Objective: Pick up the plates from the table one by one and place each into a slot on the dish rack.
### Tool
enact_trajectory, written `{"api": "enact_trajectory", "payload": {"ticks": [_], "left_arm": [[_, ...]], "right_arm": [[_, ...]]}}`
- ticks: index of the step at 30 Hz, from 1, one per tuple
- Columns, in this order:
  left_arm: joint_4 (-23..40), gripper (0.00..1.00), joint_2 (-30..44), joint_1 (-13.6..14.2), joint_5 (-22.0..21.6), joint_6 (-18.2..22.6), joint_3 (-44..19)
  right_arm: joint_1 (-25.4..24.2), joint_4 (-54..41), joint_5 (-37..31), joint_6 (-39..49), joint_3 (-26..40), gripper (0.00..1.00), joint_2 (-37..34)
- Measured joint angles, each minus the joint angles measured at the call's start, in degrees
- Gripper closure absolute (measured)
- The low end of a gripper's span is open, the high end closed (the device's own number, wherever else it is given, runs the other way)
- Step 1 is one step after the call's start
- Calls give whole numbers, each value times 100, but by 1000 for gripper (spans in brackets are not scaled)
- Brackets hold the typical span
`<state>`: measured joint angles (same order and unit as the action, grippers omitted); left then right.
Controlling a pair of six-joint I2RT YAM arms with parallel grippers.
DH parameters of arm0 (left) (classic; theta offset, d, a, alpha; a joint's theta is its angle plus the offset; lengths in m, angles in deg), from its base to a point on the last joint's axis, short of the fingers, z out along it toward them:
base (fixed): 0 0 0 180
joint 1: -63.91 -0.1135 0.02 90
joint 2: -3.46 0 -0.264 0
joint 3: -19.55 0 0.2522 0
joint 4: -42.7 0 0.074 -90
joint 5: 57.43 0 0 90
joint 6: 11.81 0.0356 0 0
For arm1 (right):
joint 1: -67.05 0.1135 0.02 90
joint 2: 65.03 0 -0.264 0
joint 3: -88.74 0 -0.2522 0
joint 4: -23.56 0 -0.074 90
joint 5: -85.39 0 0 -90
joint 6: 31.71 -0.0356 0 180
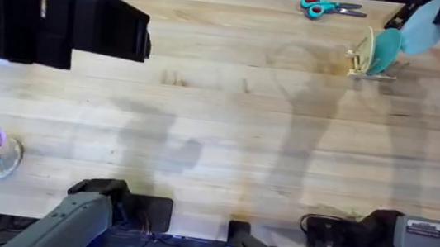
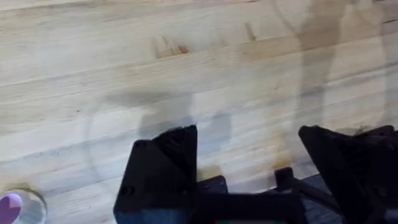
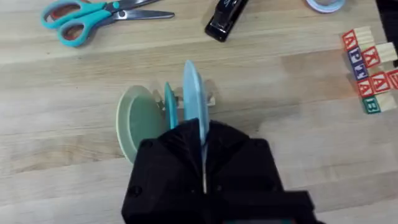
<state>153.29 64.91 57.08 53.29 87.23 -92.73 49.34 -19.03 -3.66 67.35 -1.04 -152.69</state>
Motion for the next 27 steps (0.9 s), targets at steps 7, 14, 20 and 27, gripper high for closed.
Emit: {"api": "enact_trajectory", "payload": {"ticks": [7, 14, 20, 27], "left_arm": [[0, 7, 0, 0, -1, 0, 0], [0, 7, 0, 0, 1, 0, 0], [0, 8, 0, 0, -1, 0, 0], [0, 8, -2, 0, -1, 2, 0]], "right_arm": [[67, 5, 0, 0, 0, 974, -183], [67, 7, -2, 2, 0, 973, -193], [67, 7, -4, 2, 0, 973, -200], [67, 5, -4, 2, 0, 973, -337]]}}
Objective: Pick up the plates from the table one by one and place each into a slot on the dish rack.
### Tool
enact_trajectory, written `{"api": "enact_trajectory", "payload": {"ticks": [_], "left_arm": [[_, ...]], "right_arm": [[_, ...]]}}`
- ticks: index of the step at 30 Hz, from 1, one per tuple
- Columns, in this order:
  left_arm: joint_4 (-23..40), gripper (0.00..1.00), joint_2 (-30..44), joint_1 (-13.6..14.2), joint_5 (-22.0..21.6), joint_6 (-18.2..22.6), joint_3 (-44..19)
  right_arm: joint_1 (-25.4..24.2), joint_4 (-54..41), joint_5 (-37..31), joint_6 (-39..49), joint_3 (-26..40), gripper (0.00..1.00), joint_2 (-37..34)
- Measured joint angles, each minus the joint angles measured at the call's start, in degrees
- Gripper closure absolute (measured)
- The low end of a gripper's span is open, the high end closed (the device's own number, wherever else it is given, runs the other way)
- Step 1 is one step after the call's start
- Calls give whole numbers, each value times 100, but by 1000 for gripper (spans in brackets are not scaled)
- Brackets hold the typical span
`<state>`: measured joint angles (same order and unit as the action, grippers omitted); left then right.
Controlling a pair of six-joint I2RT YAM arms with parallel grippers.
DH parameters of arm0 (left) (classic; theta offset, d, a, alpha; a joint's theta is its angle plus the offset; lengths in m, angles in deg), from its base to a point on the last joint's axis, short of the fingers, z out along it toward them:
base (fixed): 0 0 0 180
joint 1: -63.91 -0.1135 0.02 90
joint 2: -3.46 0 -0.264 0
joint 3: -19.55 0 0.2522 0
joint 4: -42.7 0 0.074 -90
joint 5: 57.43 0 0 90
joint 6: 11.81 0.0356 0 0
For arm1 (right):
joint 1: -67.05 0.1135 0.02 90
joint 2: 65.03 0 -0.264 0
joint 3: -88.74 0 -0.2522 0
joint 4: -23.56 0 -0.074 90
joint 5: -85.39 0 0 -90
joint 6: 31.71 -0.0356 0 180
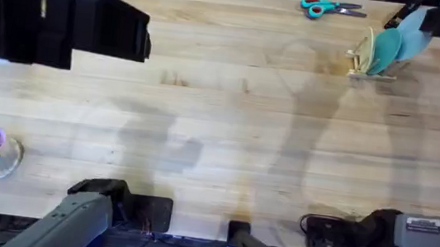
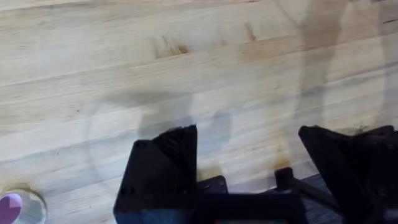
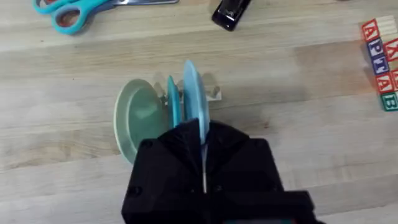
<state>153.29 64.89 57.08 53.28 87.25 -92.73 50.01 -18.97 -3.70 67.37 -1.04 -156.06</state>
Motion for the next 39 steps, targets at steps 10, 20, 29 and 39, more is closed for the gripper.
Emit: {"api": "enact_trajectory", "payload": {"ticks": [10, 20, 29, 39], "left_arm": [[0, 8, 2, 0, 2, -2, 0], [0, 8, 2, 0, 0, -2, 0], [0, 8, 2, 0, 1, -1, 0], [0, 8, 2, 0, 0, -2, 0]], "right_arm": [[0, -2, 0, -2, 0, 975, -138], [0, -4, 0, 0, 0, 975, -299], [0, -2, 0, 4, 0, 974, -468], [0, 0, 0, 17, 0, 974, -564]]}}
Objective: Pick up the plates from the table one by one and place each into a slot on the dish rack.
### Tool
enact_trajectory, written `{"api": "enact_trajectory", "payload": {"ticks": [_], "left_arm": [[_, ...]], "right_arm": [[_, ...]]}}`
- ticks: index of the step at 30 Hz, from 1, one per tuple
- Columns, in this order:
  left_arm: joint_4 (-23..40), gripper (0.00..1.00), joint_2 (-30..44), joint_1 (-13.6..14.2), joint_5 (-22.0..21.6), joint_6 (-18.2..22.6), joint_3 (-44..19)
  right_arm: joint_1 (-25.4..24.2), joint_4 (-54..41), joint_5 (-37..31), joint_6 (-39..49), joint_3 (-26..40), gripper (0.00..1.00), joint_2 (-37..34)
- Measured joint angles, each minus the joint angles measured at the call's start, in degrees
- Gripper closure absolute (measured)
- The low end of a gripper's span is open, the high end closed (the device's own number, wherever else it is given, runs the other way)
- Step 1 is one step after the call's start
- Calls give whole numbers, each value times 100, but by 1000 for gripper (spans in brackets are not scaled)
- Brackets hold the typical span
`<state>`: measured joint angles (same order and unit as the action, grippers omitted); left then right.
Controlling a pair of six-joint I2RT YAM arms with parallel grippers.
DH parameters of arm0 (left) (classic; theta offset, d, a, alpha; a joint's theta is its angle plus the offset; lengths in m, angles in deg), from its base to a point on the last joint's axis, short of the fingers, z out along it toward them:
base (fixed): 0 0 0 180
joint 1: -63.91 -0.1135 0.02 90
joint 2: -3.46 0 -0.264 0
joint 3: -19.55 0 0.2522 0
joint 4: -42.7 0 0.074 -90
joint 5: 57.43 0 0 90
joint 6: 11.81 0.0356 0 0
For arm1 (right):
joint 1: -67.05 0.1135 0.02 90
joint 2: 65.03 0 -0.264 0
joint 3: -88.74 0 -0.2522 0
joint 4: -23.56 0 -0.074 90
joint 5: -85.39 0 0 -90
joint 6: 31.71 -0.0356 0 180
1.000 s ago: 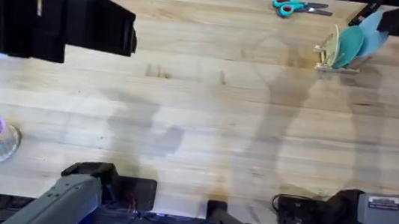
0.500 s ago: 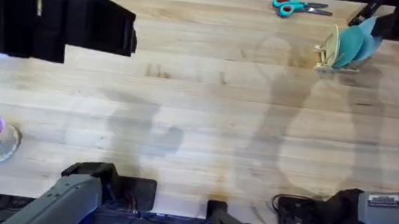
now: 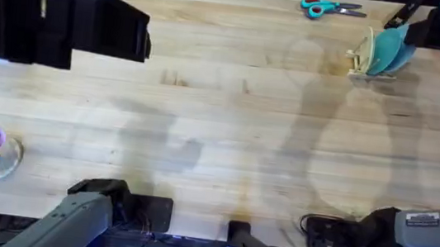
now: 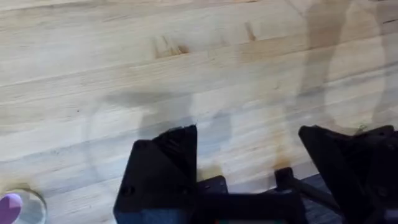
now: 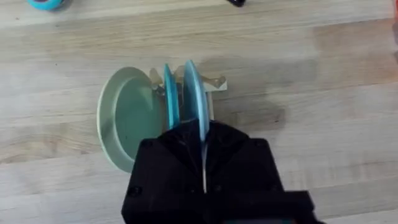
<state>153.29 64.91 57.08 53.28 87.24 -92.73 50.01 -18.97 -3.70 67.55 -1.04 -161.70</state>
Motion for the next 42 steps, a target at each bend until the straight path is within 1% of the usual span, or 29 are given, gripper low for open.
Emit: {"api": "enact_trajectory", "payload": {"ticks": [5, 9, 14, 28, 31, 36, 39, 42], "left_arm": [[0, 7, 0, 0, 0, 1, 0], [0, 8, 0, 0, 0, 2, 0], [0, 8, 0, 0, 0, -1, 0], [0, 8, 0, 0, 0, 2, 0], [0, 8, 0, 0, 0, -1, 0], [0, 8, -1, 0, 1, 1, 0], [0, 8, 0, 0, 1, -1, 0], [0, 8, 0, 0, 0, -1, 0]], "right_arm": [[0, 0, 0, 0, 0, 973, -7], [0, 3, 0, 2, 0, 903, -7], [0, 7, 0, 2, 0, 876, -7], [0, 83, 0, 2, 0, 856, 65], [0, 96, 0, 2, 0, 849, 295], [0, 105, 0, 2, 0, 817, 962], [0, -16, 0, 2, 0, 774, 1376], [0, -392, 2, 1, 1, 726, 1756]]}}
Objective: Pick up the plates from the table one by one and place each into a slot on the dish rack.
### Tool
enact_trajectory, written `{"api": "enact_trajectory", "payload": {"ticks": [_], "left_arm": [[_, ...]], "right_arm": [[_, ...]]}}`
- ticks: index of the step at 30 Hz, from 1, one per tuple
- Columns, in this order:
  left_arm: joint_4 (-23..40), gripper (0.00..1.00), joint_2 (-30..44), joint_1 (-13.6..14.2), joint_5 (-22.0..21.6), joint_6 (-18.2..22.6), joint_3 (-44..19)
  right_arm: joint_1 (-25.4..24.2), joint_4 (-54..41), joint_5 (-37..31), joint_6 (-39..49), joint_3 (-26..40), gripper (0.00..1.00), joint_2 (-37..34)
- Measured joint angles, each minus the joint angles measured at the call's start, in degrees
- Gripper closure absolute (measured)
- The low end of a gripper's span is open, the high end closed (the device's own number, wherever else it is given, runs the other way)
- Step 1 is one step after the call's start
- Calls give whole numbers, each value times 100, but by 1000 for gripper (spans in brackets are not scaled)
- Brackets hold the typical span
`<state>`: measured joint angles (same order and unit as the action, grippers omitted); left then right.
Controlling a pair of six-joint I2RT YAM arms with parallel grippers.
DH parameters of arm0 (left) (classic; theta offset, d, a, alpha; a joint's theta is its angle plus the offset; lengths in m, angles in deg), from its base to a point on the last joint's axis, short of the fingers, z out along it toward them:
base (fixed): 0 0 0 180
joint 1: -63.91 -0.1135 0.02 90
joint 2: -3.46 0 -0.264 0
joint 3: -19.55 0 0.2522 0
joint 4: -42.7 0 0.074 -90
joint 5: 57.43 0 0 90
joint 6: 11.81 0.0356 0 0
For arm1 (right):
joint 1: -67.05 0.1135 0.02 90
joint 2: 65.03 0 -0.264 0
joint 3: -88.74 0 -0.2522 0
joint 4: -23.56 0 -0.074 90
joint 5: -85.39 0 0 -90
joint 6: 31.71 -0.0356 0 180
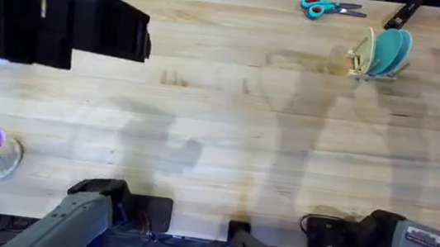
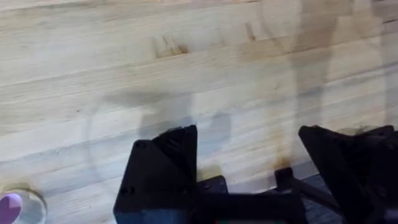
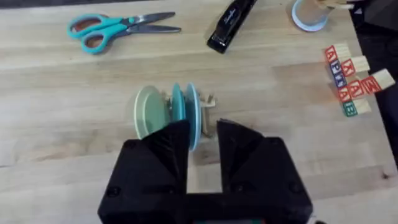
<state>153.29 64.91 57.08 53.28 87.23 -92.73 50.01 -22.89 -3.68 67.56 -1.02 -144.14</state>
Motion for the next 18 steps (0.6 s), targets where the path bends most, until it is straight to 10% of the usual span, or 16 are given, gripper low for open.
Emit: {"api": "enact_trajectory", "payload": {"ticks": [18], "left_arm": [[0, 8, 0, 0, 0, 0, 0]], "right_arm": [[0, -2335, 508, 3, 1, 274, 2808]]}}
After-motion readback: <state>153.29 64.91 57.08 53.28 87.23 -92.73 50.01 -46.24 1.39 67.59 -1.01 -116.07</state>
